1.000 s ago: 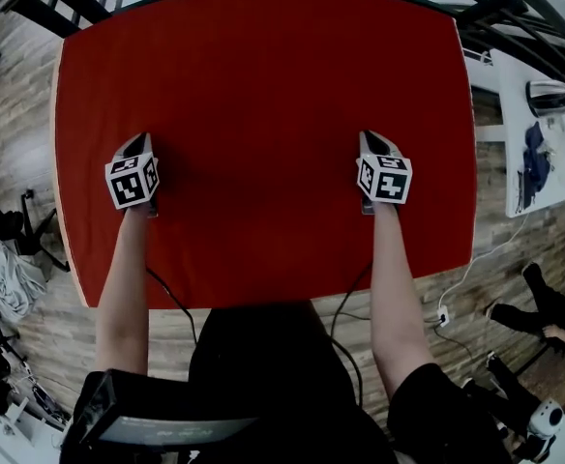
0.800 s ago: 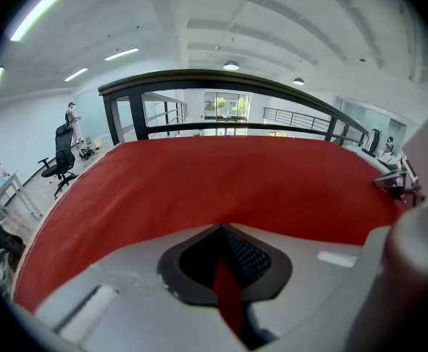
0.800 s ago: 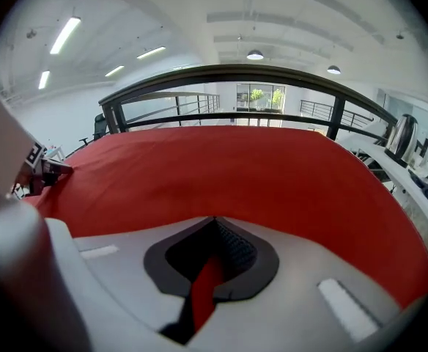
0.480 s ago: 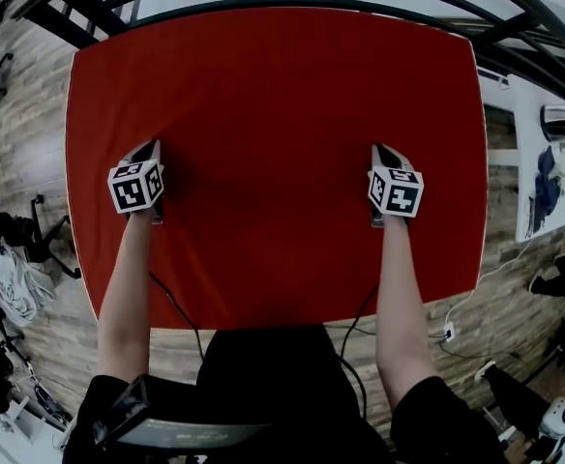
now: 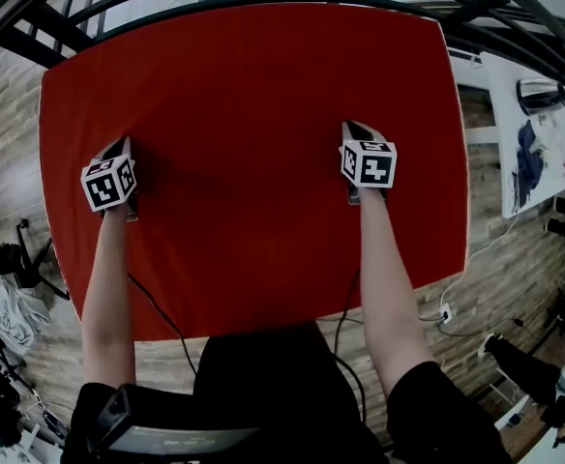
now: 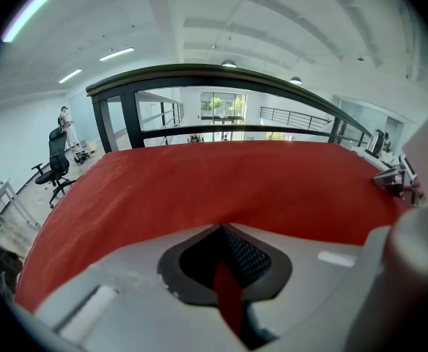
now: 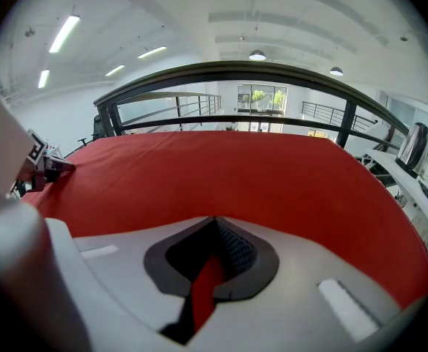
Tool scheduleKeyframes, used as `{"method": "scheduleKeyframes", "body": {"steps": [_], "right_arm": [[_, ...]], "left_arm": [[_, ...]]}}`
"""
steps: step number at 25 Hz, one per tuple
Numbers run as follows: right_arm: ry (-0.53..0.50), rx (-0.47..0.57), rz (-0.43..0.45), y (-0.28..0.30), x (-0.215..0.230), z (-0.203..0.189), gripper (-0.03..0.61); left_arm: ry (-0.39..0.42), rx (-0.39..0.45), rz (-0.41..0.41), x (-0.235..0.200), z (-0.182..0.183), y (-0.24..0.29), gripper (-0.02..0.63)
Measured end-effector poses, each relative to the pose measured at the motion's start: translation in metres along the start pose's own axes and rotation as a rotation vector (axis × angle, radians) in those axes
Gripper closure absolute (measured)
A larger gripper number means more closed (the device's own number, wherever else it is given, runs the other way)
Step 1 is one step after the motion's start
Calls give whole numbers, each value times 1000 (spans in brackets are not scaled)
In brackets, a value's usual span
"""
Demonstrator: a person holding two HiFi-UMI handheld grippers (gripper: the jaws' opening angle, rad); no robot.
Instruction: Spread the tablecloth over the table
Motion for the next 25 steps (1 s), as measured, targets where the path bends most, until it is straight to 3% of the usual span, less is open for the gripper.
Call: {"method": "scheduleKeyframes", "body": {"steps": [12, 17, 25], "right_arm": [[-54, 8, 29, 16, 8, 21, 569], [-90, 31, -23, 12, 8, 17, 569], [-57, 15, 13, 16, 9, 20, 569]], "left_arm": [[18, 15, 29, 7, 17, 9, 607], [26, 9, 18, 7, 15, 17, 607], [45, 9, 8, 5, 18, 20, 607]]}}
Point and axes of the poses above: the fingertips, and each gripper's own axes: y forward along the fingers, x to its right, z out of its top, the point moved 6 cm from there along -y, backward along the fingers, and after that the axes turned 8 degrees about -z, right-handed, at the moved point
